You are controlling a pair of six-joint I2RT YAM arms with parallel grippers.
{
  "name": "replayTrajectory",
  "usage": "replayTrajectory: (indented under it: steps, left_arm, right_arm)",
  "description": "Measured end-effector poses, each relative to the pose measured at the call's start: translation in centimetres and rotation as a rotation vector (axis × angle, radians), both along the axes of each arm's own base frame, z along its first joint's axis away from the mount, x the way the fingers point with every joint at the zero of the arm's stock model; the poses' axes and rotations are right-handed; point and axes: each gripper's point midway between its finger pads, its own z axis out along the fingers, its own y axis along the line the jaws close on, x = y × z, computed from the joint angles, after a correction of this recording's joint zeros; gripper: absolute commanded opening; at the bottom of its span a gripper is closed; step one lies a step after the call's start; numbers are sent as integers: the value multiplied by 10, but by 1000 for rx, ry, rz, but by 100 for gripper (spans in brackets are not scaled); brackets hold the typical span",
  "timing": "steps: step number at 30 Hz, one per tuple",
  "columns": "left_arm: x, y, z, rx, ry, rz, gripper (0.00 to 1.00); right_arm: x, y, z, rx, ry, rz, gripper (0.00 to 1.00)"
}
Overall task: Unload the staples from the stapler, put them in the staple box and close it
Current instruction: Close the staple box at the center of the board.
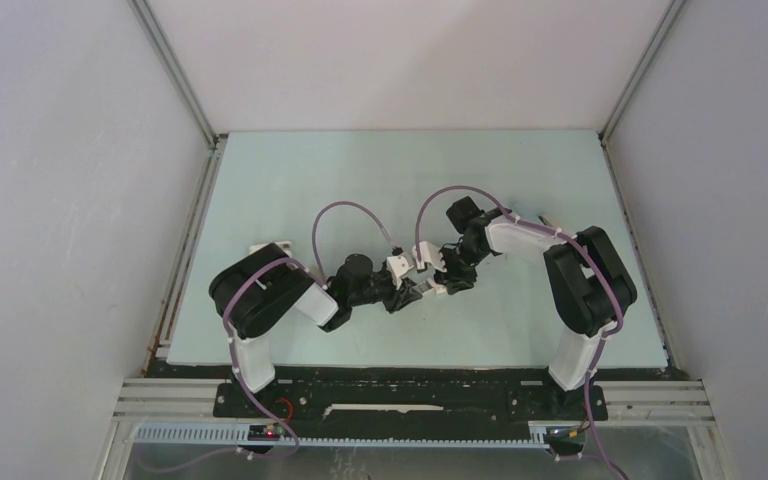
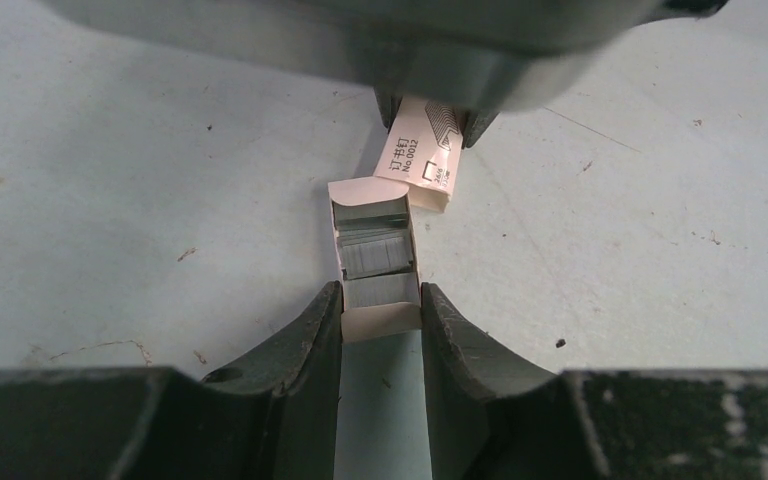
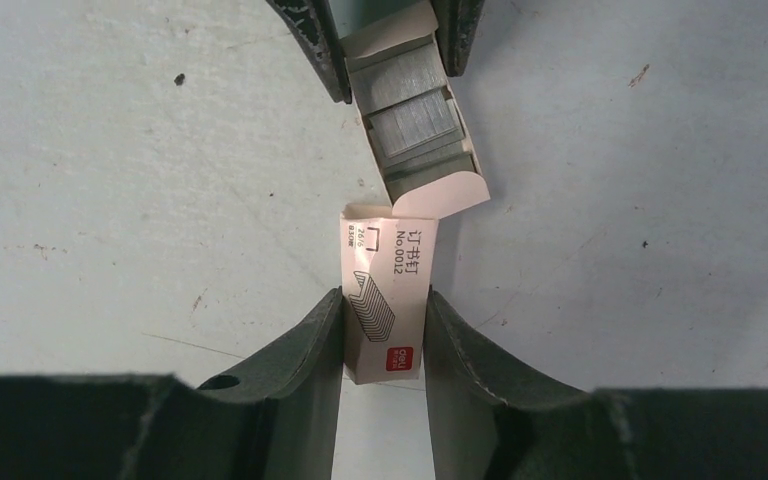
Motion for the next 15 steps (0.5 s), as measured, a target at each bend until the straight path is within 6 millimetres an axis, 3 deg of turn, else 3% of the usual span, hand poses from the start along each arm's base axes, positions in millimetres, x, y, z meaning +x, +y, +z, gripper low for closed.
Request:
replayTrajectory:
  steps: [15]
  left_arm:
    - [-9, 1, -1, -10, -27, 20, 32]
  right_arm:
    - [0, 3, 0, -15, 10, -55, 40]
